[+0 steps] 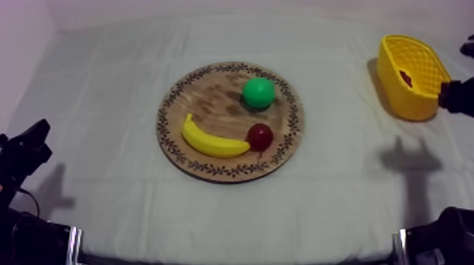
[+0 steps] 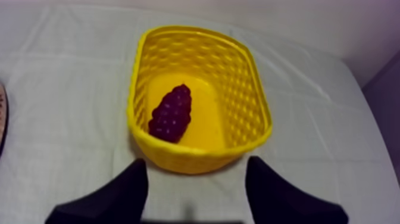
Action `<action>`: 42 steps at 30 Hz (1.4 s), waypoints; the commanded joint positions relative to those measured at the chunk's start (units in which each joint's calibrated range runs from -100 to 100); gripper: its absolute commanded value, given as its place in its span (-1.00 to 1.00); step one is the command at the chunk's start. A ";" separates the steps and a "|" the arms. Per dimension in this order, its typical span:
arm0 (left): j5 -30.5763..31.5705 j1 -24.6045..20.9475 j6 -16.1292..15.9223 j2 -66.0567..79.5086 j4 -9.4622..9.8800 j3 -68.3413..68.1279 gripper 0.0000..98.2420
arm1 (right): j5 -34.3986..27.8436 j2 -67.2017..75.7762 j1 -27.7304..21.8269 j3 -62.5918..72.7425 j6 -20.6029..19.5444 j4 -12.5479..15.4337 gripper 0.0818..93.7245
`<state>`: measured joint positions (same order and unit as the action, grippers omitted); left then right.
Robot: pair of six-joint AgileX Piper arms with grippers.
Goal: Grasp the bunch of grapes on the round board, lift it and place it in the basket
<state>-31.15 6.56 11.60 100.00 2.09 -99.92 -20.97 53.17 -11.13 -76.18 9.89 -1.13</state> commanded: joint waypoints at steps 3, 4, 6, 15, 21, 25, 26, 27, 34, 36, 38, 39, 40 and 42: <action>0.03 -0.01 0.00 0.00 -0.01 0.04 -1.00 | -0.17 10.08 0.18 -7.57 1.69 1.54 -0.01; 0.03 -0.01 0.00 0.00 -0.01 0.04 -1.00 | -0.50 11.66 0.30 -8.61 1.88 1.75 -0.02; 0.03 -0.01 0.00 0.00 -0.01 0.04 -1.00 | -1.57 14.64 0.44 -10.24 2.36 2.28 -0.04; 0.03 -0.01 0.00 0.00 -0.01 0.04 -1.00 | -6.99 27.57 2.52 -17.02 1.26 1.33 -0.18; 0.03 -0.01 0.00 0.00 -0.01 0.04 -1.00 | -11.26 34.70 3.77 -20.03 0.70 1.05 -0.49; 0.03 -0.01 0.00 0.00 -0.01 0.04 -1.00 | -13.63 38.64 4.24 -21.71 1.05 1.61 -0.83; 0.03 -0.01 0.00 0.00 -0.01 0.04 -1.00 | -14.40 39.67 4.26 -21.94 0.62 1.61 -0.88; 0.03 -0.01 0.00 0.00 -0.01 0.04 -1.00 | -15.09 40.55 4.33 -22.10 0.07 1.53 -0.91; 0.03 -0.01 0.01 0.00 -0.01 0.04 -1.00 | -17.28 42.42 4.66 -23.08 -1.19 2.30 -0.98; 0.03 -0.01 0.01 0.00 -0.01 0.04 -1.00 | -17.43 42.51 4.68 -23.23 -1.21 2.34 -0.96; 0.03 -0.01 0.00 0.00 -0.01 0.04 -1.00 | -17.39 42.55 4.73 -23.30 -0.68 2.36 -0.97; 0.03 -0.01 0.00 0.00 -0.01 0.04 -1.00 | -16.96 42.56 4.75 -23.39 0.02 2.46 -0.98; 0.03 -0.01 0.00 0.00 -0.01 0.04 -1.00 | -16.61 42.57 4.80 -23.45 0.44 2.55 -0.98; 0.03 -0.01 0.00 0.00 -0.01 0.04 -1.00 | -16.20 42.58 4.88 -23.52 0.71 2.66 -0.99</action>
<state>-31.15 6.56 11.59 100.00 2.09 -99.92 -37.41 95.74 -6.24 -99.66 10.37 1.45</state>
